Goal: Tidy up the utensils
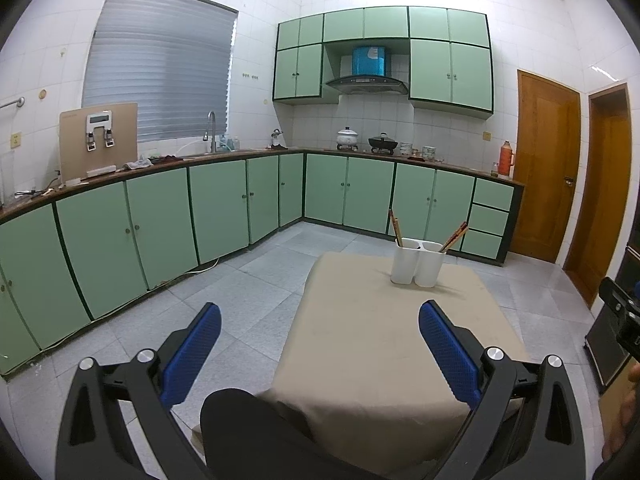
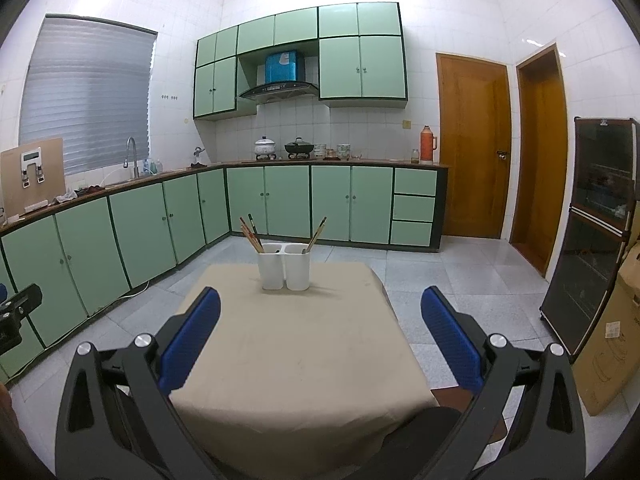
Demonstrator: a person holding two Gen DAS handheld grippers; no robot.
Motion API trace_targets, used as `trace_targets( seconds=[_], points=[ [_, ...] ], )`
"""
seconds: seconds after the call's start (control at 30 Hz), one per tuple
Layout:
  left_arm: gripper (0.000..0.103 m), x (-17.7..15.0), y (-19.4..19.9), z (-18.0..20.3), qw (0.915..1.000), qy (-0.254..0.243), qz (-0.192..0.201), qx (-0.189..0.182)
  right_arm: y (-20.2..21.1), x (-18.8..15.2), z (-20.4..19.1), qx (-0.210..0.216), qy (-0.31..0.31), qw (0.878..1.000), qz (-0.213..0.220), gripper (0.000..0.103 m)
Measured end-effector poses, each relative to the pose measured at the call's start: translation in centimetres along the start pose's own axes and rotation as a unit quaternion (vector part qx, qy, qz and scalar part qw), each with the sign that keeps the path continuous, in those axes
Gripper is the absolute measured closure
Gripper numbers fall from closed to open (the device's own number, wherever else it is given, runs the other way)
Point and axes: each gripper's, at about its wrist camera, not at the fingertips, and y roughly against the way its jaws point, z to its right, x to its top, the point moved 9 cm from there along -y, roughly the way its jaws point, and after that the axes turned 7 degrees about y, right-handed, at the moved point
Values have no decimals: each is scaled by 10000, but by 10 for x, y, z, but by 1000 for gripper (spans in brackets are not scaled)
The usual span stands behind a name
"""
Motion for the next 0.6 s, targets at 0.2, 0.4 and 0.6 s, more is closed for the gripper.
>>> trace_targets(
  seconds=[0.2, 0.4, 0.6],
  points=[
    [6, 1, 1, -1, 10000, 10, 8, 1, -1, 0, 0, 5, -6, 10000, -7, 6],
    [6, 1, 1, 0, 10000, 15, 15, 0, -2, 2, 1, 11, -4, 10000, -3, 6],
    [6, 2, 2, 1, 10000, 13, 20, 3, -2, 3, 2, 2, -8, 10000, -4, 6]
  ],
)
